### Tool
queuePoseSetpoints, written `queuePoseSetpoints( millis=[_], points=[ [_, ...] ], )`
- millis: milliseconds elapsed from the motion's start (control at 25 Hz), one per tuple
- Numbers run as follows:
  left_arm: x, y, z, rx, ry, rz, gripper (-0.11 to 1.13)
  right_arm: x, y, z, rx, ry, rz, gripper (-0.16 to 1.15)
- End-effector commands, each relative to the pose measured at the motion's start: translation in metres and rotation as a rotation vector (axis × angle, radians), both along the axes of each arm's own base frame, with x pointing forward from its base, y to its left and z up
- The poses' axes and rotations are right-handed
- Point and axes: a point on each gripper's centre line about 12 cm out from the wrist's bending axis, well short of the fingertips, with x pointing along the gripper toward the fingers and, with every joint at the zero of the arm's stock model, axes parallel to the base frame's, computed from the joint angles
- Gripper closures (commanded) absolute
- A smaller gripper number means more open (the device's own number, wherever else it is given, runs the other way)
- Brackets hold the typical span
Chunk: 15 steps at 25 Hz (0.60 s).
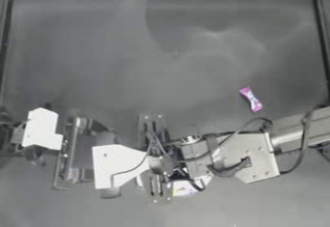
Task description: Put candy in bag
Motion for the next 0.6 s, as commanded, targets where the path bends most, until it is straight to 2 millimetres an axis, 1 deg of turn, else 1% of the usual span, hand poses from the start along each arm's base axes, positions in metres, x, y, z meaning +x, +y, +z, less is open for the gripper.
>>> queuePoseSetpoints(
  millis=[40, 400, 600],
  points=[
    [0.0096, -0.0024, 0.0107, -0.016, -0.04, 0.008, 0.01, -0.0036, -0.0024, 0.0294, 0.006, -0.073, 0.0, 0.93],
    [0.0153, -0.0021, 0.0063, -0.05, -0.028, 0.046, 0.02, -0.0041, -0.0024, 0.0287, 0.006, -0.073, 0.001, 0.93],
    [0.0165, -0.002, 0.0057, -0.04, -0.039, 0.062, 0.07, -0.0057, -0.0032, 0.024, 0.005, -0.068, -0.008, 0.93]
  ],
)
